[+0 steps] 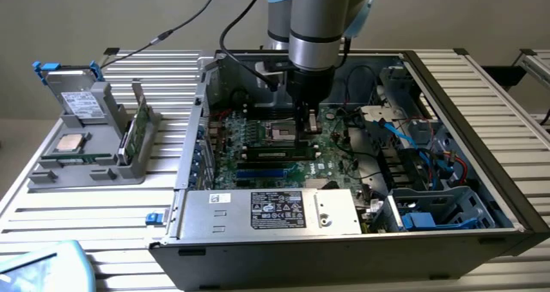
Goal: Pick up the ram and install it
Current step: 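Press down the ram until it locks into place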
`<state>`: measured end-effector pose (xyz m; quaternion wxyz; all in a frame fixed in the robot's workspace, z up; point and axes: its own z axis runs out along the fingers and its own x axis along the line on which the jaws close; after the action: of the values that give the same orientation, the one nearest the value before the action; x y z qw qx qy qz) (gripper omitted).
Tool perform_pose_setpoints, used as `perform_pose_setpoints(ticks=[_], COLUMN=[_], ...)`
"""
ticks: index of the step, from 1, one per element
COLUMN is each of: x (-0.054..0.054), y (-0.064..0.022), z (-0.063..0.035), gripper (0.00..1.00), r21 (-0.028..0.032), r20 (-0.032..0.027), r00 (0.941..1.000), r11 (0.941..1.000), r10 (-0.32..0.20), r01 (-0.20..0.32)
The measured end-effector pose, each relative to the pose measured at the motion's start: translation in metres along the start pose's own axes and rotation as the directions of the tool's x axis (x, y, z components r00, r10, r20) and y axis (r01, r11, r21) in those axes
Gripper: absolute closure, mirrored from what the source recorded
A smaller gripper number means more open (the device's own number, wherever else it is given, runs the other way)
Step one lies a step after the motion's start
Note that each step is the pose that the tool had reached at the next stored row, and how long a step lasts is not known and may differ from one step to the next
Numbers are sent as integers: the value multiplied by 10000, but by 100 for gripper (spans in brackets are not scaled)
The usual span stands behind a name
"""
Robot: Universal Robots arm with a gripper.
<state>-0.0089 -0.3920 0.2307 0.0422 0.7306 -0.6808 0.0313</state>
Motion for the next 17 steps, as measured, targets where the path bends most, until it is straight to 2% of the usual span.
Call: perform_pose_setpoints(ticks=[17], x=[-6], y=[-2], z=[59], gripper=[90], r21=[-4], r20=[-1], r00=[10000], r11=[10000], r10=[34], r01=[-34])
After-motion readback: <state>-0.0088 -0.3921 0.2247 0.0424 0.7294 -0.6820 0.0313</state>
